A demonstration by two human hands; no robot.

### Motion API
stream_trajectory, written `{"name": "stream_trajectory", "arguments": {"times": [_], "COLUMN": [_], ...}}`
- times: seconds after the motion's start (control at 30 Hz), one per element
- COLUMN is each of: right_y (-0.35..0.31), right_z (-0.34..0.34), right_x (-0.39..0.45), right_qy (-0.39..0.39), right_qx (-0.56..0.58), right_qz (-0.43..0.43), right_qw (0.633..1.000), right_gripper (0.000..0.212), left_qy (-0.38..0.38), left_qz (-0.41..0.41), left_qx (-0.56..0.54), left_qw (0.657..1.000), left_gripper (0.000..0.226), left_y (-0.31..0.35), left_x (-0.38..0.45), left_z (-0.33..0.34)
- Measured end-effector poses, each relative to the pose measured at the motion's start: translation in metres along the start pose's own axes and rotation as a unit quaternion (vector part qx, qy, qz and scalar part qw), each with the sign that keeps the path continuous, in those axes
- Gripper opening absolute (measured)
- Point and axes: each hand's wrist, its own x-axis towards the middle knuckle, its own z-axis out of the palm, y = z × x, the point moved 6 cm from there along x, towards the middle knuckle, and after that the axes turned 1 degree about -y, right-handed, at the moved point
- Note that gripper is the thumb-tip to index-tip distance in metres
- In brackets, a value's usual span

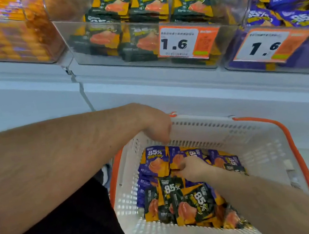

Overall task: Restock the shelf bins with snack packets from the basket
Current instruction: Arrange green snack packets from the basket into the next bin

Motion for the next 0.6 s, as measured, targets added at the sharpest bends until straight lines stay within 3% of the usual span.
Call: {"name": "stream_trajectory", "arguments": {"times": [0.03, 0.13, 0.23, 0.43, 0.6], "right_y": [0.003, 0.008, 0.013, 0.013, -0.019], "right_z": [0.008, 0.027, 0.041, 0.036, -0.011], "right_x": [0.001, 0.004, 0.01, 0.009, -0.01], "right_qy": [-0.028, -0.081, -0.074, -0.006, 0.024], "right_qx": [-0.011, -0.076, -0.04, -0.016, 0.03], "right_qz": [0.006, 0.004, 0.025, 0.033, -0.069], "right_qw": [1.0, 0.994, 0.996, 0.999, 0.997], "right_gripper": [0.024, 0.05, 0.054, 0.017, 0.005], "left_qy": [0.001, 0.003, -0.007, -0.006, 0.019], "left_qz": [-0.001, -0.002, -0.003, -0.011, -0.011], "left_qx": [0.001, -0.003, -0.013, -0.03, -0.035], "left_qw": [1.0, 1.0, 1.0, 0.999, 0.999], "left_gripper": [0.014, 0.012, 0.029, 0.036, 0.033], "left_y": [0.0, -0.002, -0.002, -0.005, -0.019], "left_x": [0.001, 0.005, 0.005, 0.005, -0.002], "left_z": [0.001, 0.002, 0.003, 0.0, -0.017]}}
